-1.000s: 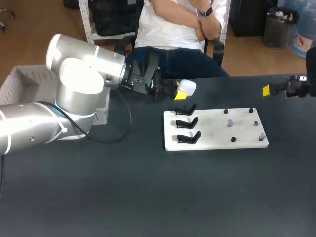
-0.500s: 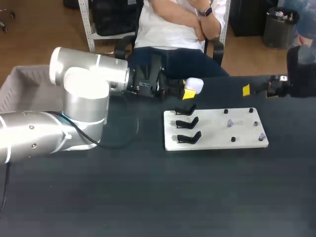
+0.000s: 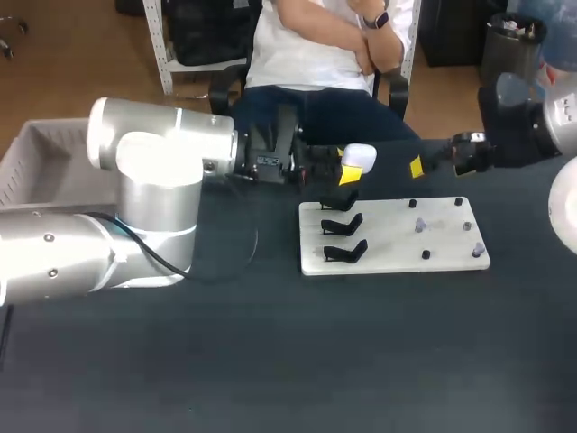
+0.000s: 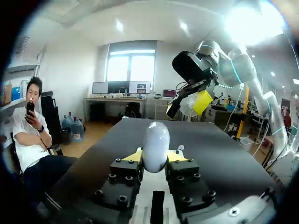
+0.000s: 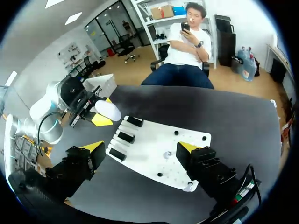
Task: Pick up each earbud case from the left stands, insert the matching earbuds, close the lid, and place the case in the box.
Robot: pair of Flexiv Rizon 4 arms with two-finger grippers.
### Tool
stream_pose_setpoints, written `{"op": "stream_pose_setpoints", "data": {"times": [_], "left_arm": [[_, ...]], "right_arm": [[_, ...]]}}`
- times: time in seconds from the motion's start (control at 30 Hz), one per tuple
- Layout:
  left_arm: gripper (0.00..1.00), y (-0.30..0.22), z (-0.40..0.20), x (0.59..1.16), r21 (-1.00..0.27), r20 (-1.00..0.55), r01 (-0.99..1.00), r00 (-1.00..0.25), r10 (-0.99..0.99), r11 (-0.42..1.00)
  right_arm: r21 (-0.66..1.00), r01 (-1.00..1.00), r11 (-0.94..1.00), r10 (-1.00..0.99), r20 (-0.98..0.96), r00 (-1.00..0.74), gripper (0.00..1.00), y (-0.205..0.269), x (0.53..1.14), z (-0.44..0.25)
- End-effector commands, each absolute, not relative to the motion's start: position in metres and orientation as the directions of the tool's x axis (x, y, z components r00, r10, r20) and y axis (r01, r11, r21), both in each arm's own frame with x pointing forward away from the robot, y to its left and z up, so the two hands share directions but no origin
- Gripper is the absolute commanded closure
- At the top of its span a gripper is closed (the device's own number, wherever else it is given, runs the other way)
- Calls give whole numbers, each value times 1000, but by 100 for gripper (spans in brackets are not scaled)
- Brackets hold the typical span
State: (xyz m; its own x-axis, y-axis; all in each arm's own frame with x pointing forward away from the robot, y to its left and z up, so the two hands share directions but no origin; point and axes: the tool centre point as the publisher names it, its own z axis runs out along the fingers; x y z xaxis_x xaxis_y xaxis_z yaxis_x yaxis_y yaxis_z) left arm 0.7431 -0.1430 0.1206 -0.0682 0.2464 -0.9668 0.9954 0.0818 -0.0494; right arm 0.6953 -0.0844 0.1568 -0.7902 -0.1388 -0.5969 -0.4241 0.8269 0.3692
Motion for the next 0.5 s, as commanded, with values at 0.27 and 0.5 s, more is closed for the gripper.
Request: {"op": "stream_pose_setpoints", "data": {"times": [0.27,0.5], "left_arm": [[100,-146,127,727,-12,-973,993,-38,230,114],[100,-152,127,723,-4,-972,995,-26,235,96]], "right_arm": [[368,-458,809,-189,-575,-796,0,-49,704,149],[375,-477,795,-204,-575,-792,0,-31,705,149]]}}
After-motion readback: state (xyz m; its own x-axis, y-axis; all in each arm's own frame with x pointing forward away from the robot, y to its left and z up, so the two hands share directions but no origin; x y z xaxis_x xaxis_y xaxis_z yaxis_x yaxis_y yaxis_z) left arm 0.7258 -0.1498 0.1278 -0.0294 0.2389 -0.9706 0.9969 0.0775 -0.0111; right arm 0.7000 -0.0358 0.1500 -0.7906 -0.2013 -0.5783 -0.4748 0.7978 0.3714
